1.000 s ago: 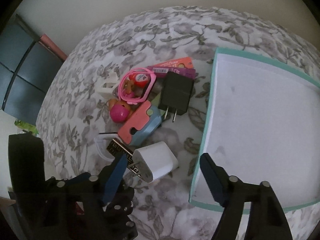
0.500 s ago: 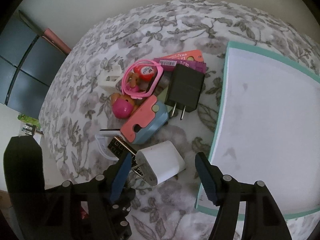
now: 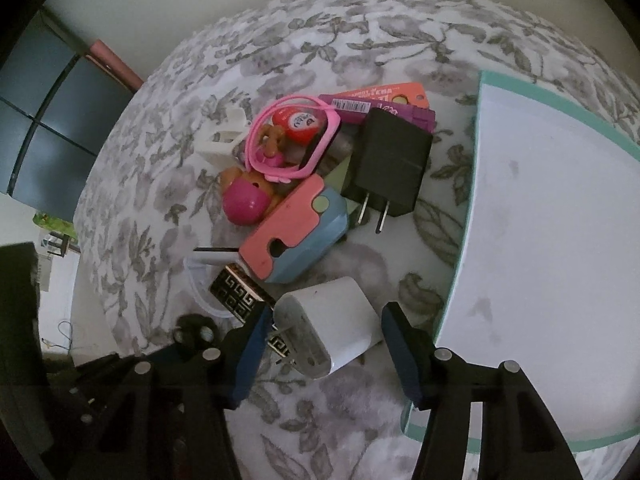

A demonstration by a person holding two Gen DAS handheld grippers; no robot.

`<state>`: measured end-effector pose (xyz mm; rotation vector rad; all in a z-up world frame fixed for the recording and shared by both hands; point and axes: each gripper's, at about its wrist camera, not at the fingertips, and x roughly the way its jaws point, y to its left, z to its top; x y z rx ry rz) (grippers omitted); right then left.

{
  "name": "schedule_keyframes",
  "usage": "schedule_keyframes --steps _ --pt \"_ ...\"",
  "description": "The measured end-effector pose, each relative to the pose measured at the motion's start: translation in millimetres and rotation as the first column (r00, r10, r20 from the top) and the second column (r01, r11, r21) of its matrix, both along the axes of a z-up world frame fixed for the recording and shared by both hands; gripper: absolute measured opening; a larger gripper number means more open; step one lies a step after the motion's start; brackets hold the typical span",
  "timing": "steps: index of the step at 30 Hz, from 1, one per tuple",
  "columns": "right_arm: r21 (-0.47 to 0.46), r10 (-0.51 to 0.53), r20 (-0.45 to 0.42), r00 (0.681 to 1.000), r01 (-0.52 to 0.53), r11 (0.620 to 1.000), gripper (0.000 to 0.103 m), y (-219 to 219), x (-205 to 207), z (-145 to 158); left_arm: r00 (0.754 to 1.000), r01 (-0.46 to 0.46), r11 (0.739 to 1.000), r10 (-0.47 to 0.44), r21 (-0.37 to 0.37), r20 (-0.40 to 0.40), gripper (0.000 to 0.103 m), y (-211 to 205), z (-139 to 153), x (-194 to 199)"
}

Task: Organize rigid objects
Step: 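Grasp the black toy car with the left gripper while the right gripper grasps the white charger cube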

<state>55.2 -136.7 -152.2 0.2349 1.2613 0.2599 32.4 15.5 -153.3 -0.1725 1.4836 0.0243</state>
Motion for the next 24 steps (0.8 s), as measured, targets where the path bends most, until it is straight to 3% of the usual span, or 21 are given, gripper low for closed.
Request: schedule_keyframes --steps 10,15,24 --pt "0.027 -0.026 -0.007 1.0 0.026 0.999 0.055 -8 6 -5 1.0 0.004 1.0 -0.005 -0.016 -0.013 0.037 10 -4 6" --pt "-0.014 -0.047 0.006 0.999 0.047 0.999 0.041 -12 3 0 1.0 0.003 1.0 -0.003 -0.018 -0.011 0.037 13 -7 4" --pt "-0.089 -0.016 0.004 1.0 0.016 0.996 0.037 -5 3 -7 1.0 0.017 1.0 -0.017 0.009 -0.023 0.037 7 4 -6"
